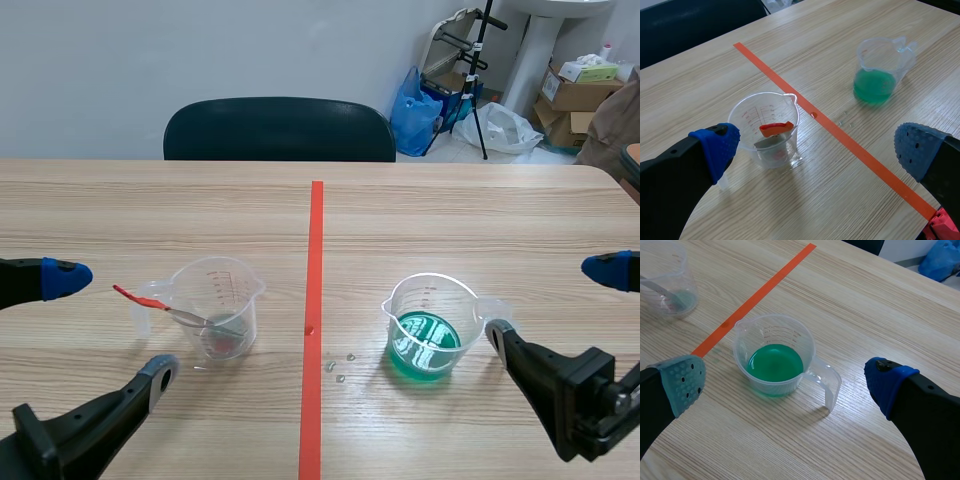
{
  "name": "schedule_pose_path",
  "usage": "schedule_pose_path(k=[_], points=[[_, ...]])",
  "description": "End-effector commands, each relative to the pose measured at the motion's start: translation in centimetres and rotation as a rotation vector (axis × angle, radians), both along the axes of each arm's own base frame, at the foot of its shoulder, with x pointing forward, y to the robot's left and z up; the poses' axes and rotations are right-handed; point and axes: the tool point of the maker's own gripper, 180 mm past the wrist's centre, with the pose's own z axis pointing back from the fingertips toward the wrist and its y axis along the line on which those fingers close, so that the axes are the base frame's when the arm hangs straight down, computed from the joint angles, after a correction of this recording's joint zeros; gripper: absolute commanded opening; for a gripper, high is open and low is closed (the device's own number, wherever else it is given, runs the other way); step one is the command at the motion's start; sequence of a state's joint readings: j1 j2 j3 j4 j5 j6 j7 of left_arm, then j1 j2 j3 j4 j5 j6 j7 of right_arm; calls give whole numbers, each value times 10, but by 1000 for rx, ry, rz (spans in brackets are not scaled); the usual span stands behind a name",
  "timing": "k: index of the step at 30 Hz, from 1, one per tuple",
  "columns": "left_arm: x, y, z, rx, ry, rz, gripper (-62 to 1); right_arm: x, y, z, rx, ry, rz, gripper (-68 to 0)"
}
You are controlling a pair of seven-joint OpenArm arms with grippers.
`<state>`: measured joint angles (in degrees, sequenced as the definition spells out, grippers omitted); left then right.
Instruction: Do the redox reaction experiment
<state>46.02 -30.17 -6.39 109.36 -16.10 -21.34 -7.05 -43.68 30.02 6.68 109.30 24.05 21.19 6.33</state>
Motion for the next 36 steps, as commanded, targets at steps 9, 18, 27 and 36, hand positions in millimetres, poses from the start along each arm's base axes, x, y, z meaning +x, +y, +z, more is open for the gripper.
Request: schedule_pose_path(k=[9, 18, 27, 36], points=[[3, -1, 10, -27, -23, 5, 14, 4, 1, 5, -10, -4, 3, 4], [2, -1, 10, -27, -23, 4, 14, 4, 1, 4, -13, 1, 3, 4], [-2, 1, 5, -23, -3, 15, 14, 6, 4, 16, 21, -57, 10, 4], [-24, 17, -14, 46, 73, 68, 14, 7, 4, 18, 28, -68, 12, 4]])
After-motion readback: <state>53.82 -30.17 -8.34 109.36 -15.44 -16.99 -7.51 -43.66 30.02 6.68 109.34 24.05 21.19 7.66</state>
